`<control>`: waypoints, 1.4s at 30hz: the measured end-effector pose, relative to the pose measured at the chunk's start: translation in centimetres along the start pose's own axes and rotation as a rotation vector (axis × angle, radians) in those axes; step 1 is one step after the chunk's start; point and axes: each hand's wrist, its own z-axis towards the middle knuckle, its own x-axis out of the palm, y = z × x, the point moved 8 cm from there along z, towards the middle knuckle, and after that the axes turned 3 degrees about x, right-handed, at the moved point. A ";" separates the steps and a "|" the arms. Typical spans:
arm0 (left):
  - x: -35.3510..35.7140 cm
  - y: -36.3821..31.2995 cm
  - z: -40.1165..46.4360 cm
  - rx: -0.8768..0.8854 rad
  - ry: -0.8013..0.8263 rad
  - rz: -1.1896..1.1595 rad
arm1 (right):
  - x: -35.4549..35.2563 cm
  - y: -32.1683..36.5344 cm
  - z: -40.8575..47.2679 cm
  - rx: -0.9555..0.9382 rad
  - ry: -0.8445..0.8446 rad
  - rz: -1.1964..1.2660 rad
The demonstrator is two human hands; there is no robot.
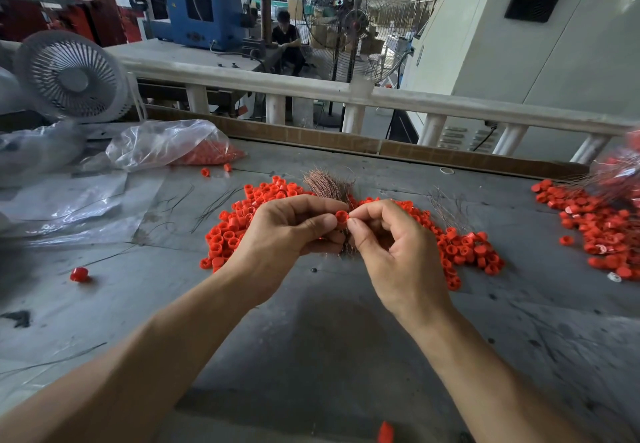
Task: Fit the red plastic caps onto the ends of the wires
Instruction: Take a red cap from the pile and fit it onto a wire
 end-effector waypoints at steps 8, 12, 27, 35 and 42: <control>0.1 0.1 0.1 -0.019 0.009 -0.040 | -0.1 0.3 0.0 -0.024 -0.006 0.014; 0.0 0.2 0.1 -0.015 0.008 -0.036 | -0.1 0.1 0.0 -0.017 0.006 0.024; 0.5 -0.1 0.0 0.022 0.063 -0.107 | 0.9 -1.9 -0.2 0.153 0.097 0.155; 0.5 0.1 0.2 0.019 0.078 -0.142 | 1.0 -2.2 -0.1 0.174 0.120 0.131; 0.1 0.2 0.4 0.019 0.061 -0.175 | -1.1 -2.6 0.7 0.174 0.020 0.004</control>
